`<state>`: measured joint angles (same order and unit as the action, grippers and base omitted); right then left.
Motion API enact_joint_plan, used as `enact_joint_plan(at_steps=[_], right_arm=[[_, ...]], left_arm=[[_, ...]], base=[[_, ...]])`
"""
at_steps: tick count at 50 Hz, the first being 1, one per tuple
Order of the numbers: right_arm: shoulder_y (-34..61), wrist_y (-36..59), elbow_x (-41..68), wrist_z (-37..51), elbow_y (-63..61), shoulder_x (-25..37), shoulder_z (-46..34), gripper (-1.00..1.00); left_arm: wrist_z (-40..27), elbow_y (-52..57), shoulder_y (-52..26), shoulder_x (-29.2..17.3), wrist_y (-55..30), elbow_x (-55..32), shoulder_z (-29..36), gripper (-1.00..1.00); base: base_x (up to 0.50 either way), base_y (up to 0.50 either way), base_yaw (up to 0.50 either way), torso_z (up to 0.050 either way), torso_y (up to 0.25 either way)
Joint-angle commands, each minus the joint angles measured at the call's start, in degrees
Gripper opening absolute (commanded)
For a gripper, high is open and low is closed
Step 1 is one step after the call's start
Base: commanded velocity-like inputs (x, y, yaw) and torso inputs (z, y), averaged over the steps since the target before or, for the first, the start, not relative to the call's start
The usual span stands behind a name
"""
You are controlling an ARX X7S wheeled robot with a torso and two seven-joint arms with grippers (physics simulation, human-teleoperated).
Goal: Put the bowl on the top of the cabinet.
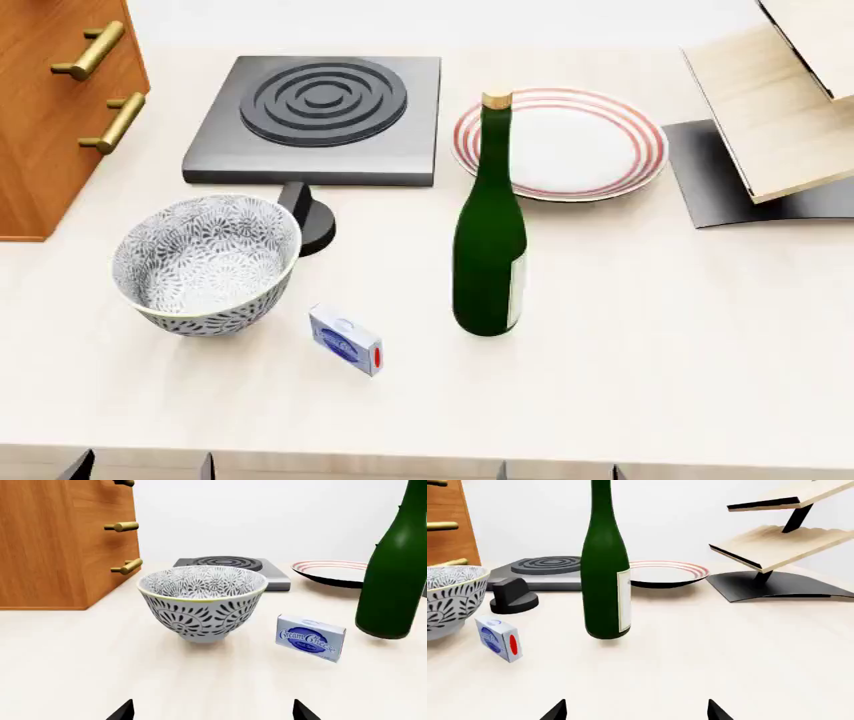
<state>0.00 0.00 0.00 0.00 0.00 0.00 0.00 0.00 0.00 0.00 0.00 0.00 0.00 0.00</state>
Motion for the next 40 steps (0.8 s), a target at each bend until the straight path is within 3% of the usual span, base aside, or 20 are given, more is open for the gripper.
enact_joint_plan(at_steps=[1, 6, 13, 32, 40], right_arm=[[-0.19, 0.28, 0.29, 0.46, -0.47, 0.30, -0.46, 1.00], [0.20, -0.54, -0.34, 3.26, 0.16, 1.68, -2.67, 1.00], [0.14, 1.40, -0.86, 4.58, -2.45, 3.08, -4.21, 1.00], [3.52, 23.28, -1.57, 5.47, -34.96, 6.75, -4.47, 1.00], [5.52, 25.68, 0.32, 5.81, -36.39, 6.89, -3.16, 1.00]], left_arm=[[-0.52, 1.02, 0.23, -0.53, -0.80, -0.53, 0.52, 1.00], [-3.19, -2.56, -1.05, -1.56, 1.87, -1.03, 1.98, 1.00], [-5.35, 0.96, -0.67, -2.52, 0.30, -0.90, 3.40, 1.00], [-9.26, 22.03, -2.75, -4.69, -14.13, 0.22, 5.39, 1.00], [-10.19, 26.29, -3.88, -5.37, -17.44, 0.07, 5.60, 1.00]], base=[[0.00, 0.00, 0.00, 0.000, 0.000], [0.00, 0.00, 0.00, 0.000, 0.000], [0.00, 0.00, 0.00, 0.000, 0.000], [0.00, 0.00, 0.00, 0.000, 0.000], [0.00, 0.00, 0.00, 0.000, 0.000]])
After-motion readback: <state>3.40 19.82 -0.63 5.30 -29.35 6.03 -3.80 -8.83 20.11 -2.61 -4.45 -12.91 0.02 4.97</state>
